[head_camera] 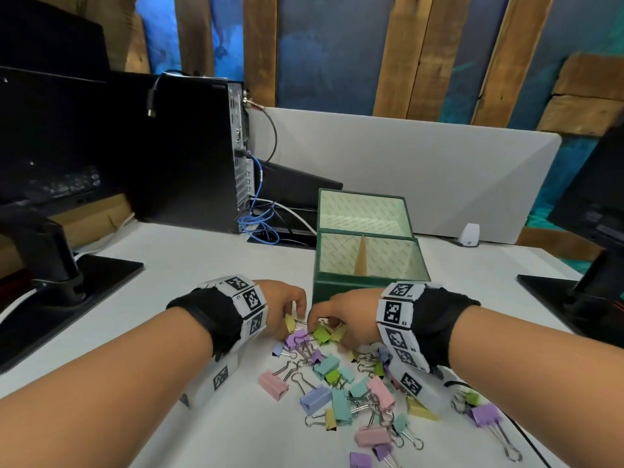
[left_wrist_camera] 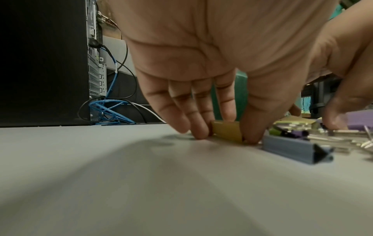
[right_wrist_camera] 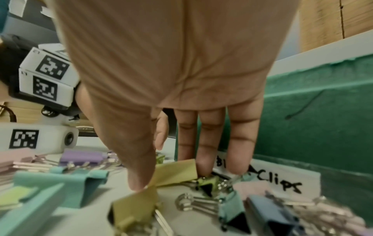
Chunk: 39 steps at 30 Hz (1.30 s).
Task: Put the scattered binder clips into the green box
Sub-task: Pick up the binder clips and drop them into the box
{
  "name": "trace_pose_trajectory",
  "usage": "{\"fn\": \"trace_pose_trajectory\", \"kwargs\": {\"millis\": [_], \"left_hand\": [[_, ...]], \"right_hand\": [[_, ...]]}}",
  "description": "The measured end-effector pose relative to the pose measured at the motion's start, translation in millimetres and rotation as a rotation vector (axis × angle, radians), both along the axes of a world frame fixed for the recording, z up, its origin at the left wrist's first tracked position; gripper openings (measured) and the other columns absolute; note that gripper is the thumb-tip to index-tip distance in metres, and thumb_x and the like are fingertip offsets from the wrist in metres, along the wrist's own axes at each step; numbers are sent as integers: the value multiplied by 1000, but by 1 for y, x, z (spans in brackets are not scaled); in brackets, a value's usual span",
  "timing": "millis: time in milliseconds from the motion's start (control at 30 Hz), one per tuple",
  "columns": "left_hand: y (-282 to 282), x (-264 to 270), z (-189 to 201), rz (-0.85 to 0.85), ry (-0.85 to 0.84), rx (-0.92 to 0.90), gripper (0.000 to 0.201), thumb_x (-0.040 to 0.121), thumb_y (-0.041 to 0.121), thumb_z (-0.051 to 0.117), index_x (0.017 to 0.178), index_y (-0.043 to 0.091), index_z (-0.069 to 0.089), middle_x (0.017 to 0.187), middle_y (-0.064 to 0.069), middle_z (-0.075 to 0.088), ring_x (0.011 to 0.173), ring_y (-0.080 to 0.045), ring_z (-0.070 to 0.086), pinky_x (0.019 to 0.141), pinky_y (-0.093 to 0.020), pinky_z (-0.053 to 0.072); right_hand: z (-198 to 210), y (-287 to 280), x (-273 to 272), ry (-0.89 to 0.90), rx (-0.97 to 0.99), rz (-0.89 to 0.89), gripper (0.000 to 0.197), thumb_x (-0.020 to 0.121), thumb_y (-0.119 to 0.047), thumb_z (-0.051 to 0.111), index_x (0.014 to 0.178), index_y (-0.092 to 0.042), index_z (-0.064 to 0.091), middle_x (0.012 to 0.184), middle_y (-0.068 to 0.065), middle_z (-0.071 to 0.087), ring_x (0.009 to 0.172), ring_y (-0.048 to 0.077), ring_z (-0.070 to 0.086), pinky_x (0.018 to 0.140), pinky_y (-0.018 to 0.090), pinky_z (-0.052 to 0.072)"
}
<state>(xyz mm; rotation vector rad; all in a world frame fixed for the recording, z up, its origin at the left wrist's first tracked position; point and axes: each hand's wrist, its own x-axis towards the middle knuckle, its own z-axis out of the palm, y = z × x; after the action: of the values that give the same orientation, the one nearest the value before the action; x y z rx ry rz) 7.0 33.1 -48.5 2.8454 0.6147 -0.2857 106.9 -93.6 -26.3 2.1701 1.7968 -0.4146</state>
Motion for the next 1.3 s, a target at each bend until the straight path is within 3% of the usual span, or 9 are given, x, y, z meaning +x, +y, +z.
{"fn": "trace_pose_trajectory", "kwargs": {"millis": [133, 300, 467, 600, 700, 900, 1000, 1100, 1300], "left_hand": [[-4, -1, 2, 55, -15, 34, 50, 71, 29, 76, 116, 29, 55, 107, 8, 53, 94, -13, 54, 83, -26, 46], [-6, -2, 4, 4, -75, 22, 34, 73, 30, 69, 106, 26, 61, 101, 9, 45, 97, -14, 54, 87, -30, 48], [-5, -4, 7, -4, -180, 32, 28, 77, 28, 66, 103, 23, 58, 100, 8, 43, 88, -12, 48, 83, -28, 47], [-4, -5, 9, -19, -280, 8, 31, 79, 28, 63, 109, 24, 56, 101, 8, 44, 82, -12, 48, 73, -24, 40], [-4, -6, 11, -59, -351, -18, 37, 82, 31, 60, 118, 27, 54, 110, 7, 48, 87, -13, 56, 80, -28, 47], [0, -9, 15, -52, -500, 2, 41, 86, 36, 58, 126, 36, 47, 109, 16, 45, 96, -7, 55, 81, -23, 47], [3, -9, 27, -54, -533, 1, 44, 85, 34, 61, 126, 36, 46, 112, 15, 49, 97, -7, 53, 79, -21, 43], [1, -3, 45, -36, -561, -13, 42, 83, 33, 64, 123, 35, 50, 112, 14, 53, 99, -8, 56, 79, -21, 42], [0, 24, 65, 4, -589, -4, 31, 82, 31, 66, 112, 31, 58, 108, 11, 55, 97, -9, 57, 81, -23, 45]], "right_hand": [[0, -1, 3, 17, 12, 7, 50, 82, -17, 67, 125, -30, 47, 98, 0, 53, 84, 18, 51, 61, 25, 39], [4, -5, 5, 20, 10, -15, 41, 82, -16, 65, 119, -22, 49, 94, 2, 53, 79, 17, 48, 55, 23, 33], [1, -6, 6, 25, 27, -41, 44, 80, -15, 67, 119, -22, 46, 108, 9, 62, 81, 19, 51, 59, 27, 37], [-1, -8, 10, 20, -8, -62, 38, 80, -15, 68, 114, -20, 51, 94, 1, 57, 79, 17, 51, 56, 21, 35], [0, -8, 11, 16, 7, -61, 36, 79, -16, 66, 112, -21, 53, 92, -1, 56, 79, 16, 51, 59, 22, 38], [49, -17, 26, 262, 202, -233, 20, 82, -20, 61, 100, -27, 59, 83, -2, 61, 71, 12, 55, 76, 29, 52], [71, -20, 42, 348, 442, -316, 19, 82, -16, 61, 97, -28, 59, 83, 0, 62, 68, 13, 56, 69, 27, 51], [68, -13, 55, 264, 666, -361, 23, 82, -16, 63, 103, -25, 60, 87, -3, 60, 69, 11, 55, 61, 20, 45], [47, -2, 59, 180, 731, -427, 37, 86, -9, 56, 120, -24, 53, 103, -1, 61, 91, 19, 61, 79, 29, 50]]}}
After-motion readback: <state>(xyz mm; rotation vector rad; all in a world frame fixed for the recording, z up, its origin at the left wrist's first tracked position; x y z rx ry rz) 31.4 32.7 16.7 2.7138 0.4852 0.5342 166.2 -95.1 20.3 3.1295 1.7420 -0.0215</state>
